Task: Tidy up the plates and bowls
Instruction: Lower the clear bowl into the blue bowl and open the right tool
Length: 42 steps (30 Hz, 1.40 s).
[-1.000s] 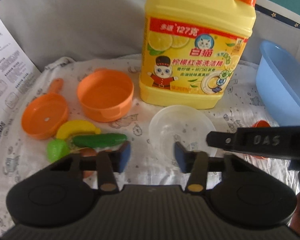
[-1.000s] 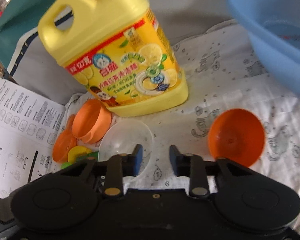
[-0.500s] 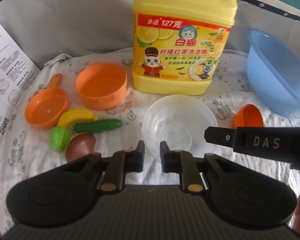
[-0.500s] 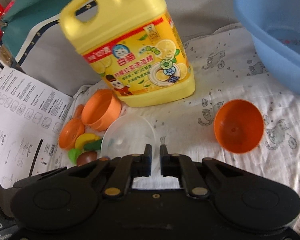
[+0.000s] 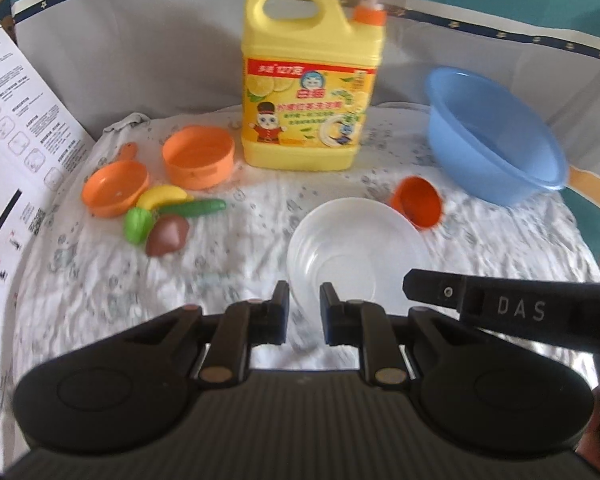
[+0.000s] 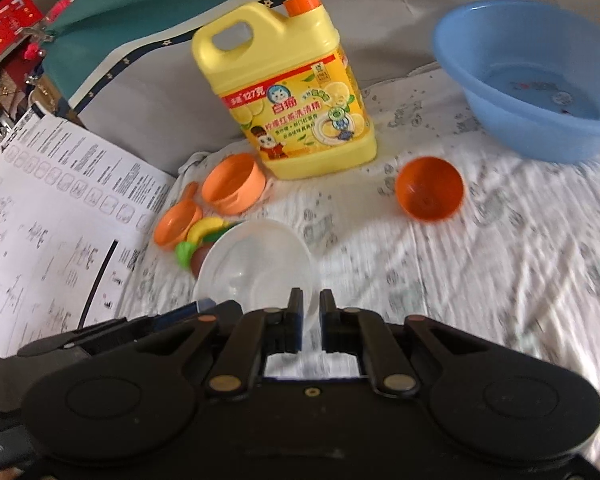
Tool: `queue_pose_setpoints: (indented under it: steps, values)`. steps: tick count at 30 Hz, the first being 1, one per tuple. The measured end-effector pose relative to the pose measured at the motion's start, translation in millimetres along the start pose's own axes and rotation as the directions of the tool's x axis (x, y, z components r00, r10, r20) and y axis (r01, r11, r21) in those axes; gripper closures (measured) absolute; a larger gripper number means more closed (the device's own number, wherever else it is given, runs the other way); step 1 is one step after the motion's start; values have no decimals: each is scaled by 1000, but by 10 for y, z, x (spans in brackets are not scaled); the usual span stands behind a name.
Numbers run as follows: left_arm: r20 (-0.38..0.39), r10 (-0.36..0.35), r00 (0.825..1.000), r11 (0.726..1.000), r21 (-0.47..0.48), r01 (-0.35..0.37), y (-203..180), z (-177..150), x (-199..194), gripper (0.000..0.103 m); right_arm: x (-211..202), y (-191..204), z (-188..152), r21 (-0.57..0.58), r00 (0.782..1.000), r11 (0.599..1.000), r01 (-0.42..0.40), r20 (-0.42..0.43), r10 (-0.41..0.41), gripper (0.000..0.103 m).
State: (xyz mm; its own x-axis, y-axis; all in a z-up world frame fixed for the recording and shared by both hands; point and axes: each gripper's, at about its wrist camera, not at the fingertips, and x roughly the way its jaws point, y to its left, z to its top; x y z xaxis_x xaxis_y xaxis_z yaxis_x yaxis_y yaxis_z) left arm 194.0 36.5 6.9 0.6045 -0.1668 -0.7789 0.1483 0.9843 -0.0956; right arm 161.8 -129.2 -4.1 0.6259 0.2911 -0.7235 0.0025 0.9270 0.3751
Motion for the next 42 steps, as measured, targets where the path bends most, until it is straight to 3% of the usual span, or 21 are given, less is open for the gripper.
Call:
queue_pose_setpoints:
  steps: [12,22,31,40,42]
  values:
    - [-33,-62,998,998,21,63,-297,-756,-646,88,-674,-203,-734,19,999,1000,12,-31,-11,95]
    - [-61,-113,992,991,61,117,-490,-1193,-998,87,-1084,-359,-1245,48,999,999,14,-46,-12,95]
    - [-126,-121,985,989,68,130,-574,-1454,-953,85,-1165,-433,-1520,52,997,998,40,-68,-36,94]
    - [-148,-125,981,989,64,136,-584,-1484,-874,82,-1093,-430,-1538,57,995,997,48,-91,-43,92]
    - [-148,-127,981,988,64,137,-581,-1488,-866,77,-1085,-428,-1537,57,995,997,45,-95,-40,91]
